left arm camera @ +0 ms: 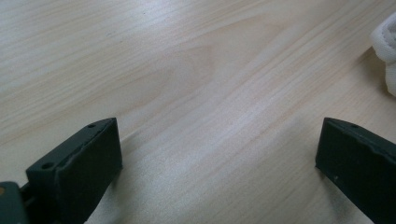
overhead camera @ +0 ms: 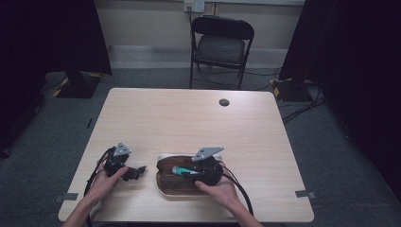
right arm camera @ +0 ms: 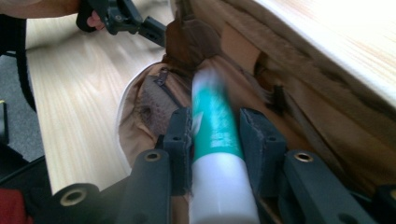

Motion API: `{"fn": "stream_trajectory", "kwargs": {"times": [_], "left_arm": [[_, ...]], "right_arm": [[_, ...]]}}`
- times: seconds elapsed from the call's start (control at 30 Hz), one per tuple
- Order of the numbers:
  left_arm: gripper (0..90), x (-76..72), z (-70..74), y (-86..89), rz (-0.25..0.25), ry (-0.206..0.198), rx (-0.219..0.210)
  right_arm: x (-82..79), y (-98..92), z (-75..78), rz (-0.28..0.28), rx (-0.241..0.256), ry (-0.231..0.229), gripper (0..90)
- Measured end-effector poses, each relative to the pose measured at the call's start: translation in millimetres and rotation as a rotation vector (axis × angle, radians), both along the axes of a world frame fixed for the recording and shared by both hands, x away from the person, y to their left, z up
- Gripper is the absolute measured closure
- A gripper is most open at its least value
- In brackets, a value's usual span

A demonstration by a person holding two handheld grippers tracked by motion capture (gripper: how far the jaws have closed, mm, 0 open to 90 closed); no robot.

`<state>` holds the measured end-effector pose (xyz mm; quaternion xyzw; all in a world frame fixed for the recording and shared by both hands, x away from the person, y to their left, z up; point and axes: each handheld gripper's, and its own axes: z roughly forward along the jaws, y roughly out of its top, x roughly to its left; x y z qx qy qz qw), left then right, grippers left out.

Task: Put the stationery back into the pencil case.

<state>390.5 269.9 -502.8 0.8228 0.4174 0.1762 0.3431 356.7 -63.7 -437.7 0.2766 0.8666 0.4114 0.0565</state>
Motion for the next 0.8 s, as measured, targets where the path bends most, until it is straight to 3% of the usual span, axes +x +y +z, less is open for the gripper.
{"fn": "stream_trajectory", "kwargs": {"times": [0.23,0.8], "left_arm": [[0.0,0.0,0.0,0.0,0.000,0.000,0.000],[0.0,-0.4,-0.2,-0.2,0.002,-0.002,-0.004]], "right_arm": [[0.1,-6.9,3.3,-0.032,0.015,-0.032,61.6],[-5.9,-26.4,7.9,-0.069,0.049,-0.027,67.3]]}}
